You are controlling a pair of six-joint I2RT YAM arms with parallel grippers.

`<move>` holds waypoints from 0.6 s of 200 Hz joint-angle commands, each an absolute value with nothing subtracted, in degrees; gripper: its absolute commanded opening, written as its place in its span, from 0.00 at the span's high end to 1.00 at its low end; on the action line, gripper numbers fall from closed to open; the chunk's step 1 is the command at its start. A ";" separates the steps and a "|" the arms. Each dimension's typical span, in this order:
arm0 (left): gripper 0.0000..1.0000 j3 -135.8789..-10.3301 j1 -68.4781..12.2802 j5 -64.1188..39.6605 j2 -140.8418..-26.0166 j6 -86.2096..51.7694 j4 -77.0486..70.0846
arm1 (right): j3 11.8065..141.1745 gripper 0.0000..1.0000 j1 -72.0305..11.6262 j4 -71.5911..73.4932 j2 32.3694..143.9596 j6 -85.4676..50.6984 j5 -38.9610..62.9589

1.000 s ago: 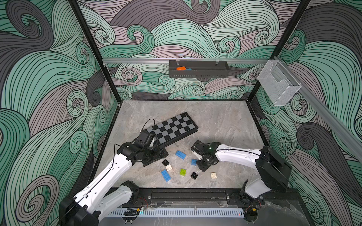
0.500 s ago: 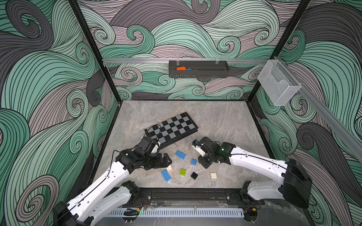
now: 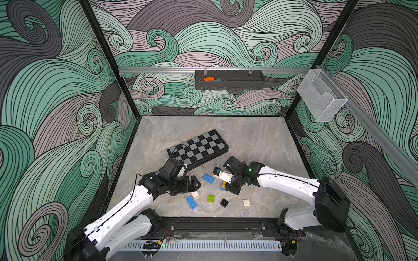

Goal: Assemble a giraffe with lego
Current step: Pick up the lego brick from the center of the board, then assemble the lego brick with the lego brick.

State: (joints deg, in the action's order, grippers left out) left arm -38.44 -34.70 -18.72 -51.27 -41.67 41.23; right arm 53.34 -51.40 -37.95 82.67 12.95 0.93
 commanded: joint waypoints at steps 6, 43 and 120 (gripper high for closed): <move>0.01 -39.94 -35.00 -19.42 -52.36 -40.89 41.66 | 55.77 0.76 -51.06 -36.95 84.79 17.22 3.91; 0.01 -40.52 -35.13 -19.42 -51.29 -40.34 43.63 | 57.73 0.77 -50.88 -37.02 88.02 18.17 2.28; 0.01 -42.26 -35.40 -20.82 -52.11 -37.59 46.62 | 57.25 0.77 -50.86 -38.78 89.52 20.67 -2.02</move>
State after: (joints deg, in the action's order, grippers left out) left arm -39.64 -35.03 -19.14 -51.92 -39.94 44.27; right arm 56.64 -51.09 -37.69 88.92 19.00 -0.67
